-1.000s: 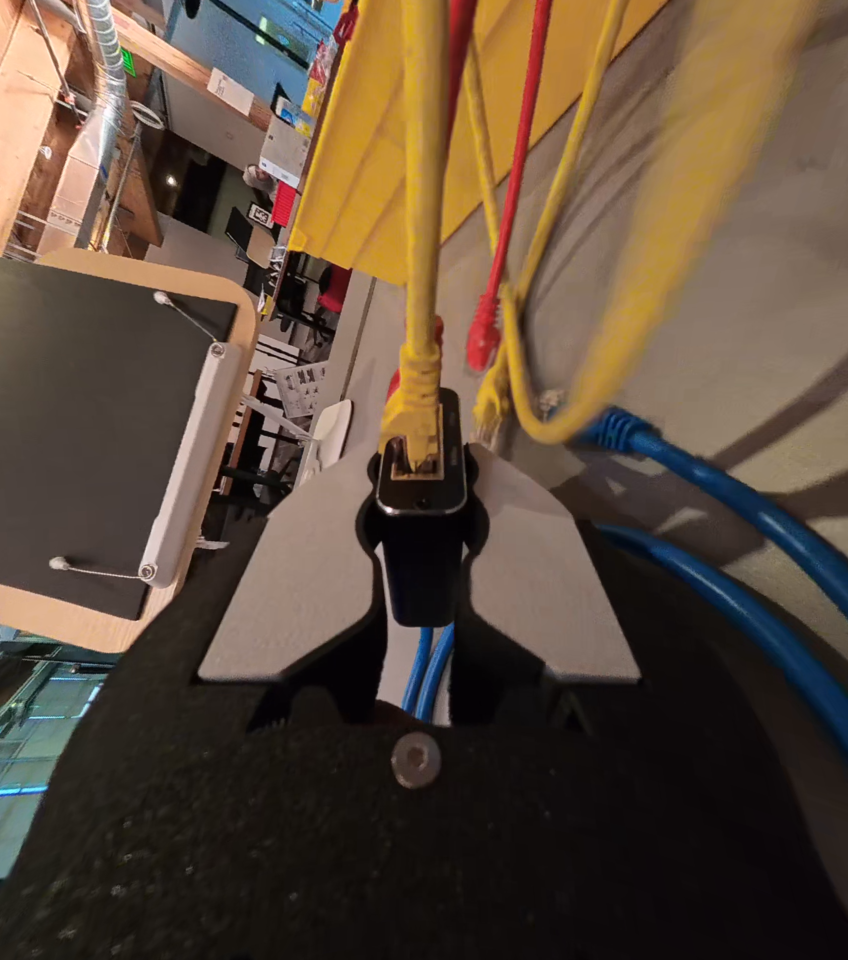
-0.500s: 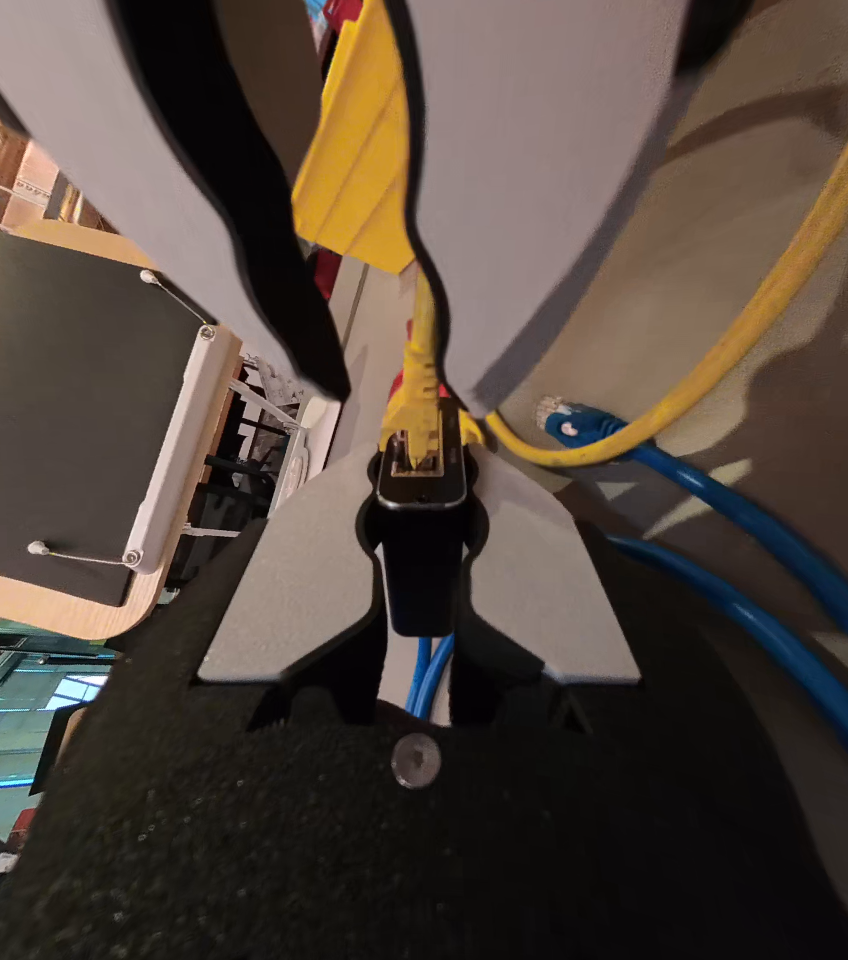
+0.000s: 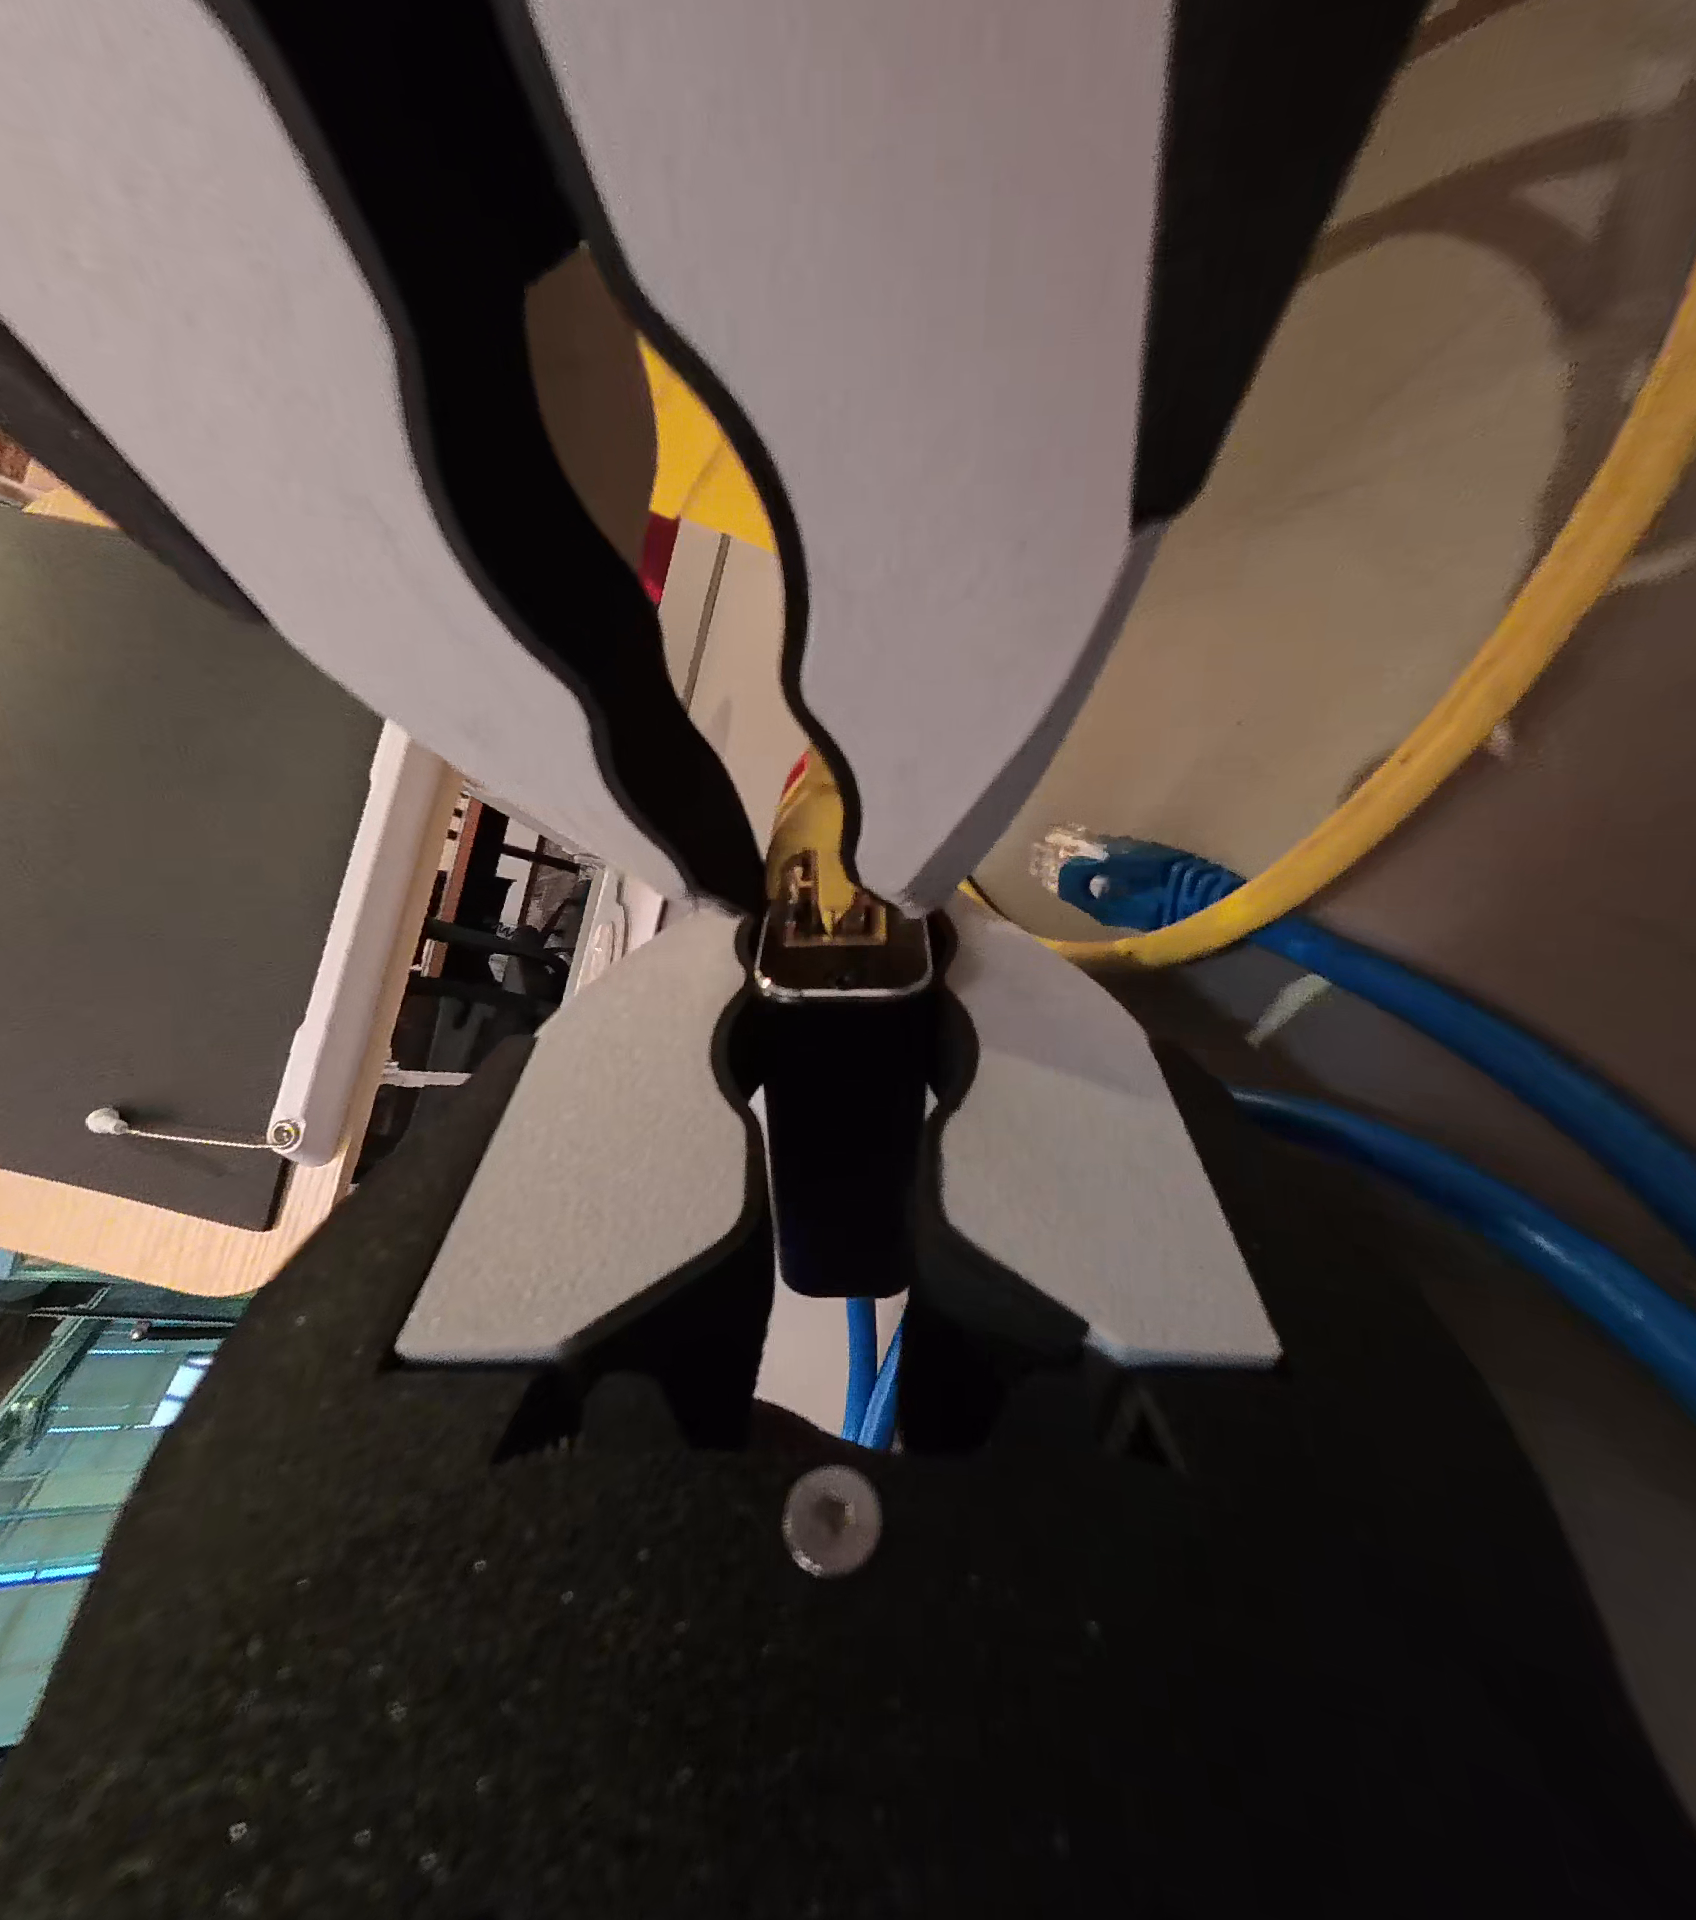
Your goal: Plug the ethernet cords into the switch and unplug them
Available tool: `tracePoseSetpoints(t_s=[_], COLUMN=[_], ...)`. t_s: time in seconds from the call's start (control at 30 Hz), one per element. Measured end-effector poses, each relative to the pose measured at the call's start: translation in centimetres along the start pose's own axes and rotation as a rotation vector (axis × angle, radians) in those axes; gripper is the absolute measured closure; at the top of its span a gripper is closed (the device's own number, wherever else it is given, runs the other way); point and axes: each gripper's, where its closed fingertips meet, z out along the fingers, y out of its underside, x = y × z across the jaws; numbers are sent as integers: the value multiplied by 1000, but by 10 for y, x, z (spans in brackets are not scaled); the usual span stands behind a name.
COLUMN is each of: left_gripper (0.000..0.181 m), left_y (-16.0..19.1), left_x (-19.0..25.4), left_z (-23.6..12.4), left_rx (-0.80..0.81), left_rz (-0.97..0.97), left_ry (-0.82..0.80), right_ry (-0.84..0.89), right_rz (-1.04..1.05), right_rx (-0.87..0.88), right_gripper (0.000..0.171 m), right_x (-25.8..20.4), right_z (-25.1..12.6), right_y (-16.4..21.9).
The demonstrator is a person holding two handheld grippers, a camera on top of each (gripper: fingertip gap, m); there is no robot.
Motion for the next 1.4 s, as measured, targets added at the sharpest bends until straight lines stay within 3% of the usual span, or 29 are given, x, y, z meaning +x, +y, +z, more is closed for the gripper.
tracePoseSetpoints(t_s=[0.6, 0.8, 1.17, 1.4], left_gripper=[155, 154, 155, 154], left_y=[3, -1, -14, -17], left_x=[1, -1, 7, 2], left_z=[2, 1, -6, -6], left_rx=[-21, 12, 33, 83], left_rz=[22, -2, 71, 19], left_ry=[-13, -14, -19, -13], right_ry=[19, 87, 69, 96], right_rz=[8, -46, 60, 44], right_rx=[3, -32, 24, 34], right_gripper=[157, 157, 158, 158], right_x=[-2, 1, -12, -6], right_z=[2, -4, -12, -18], right_y=[7, 7, 6, 7])
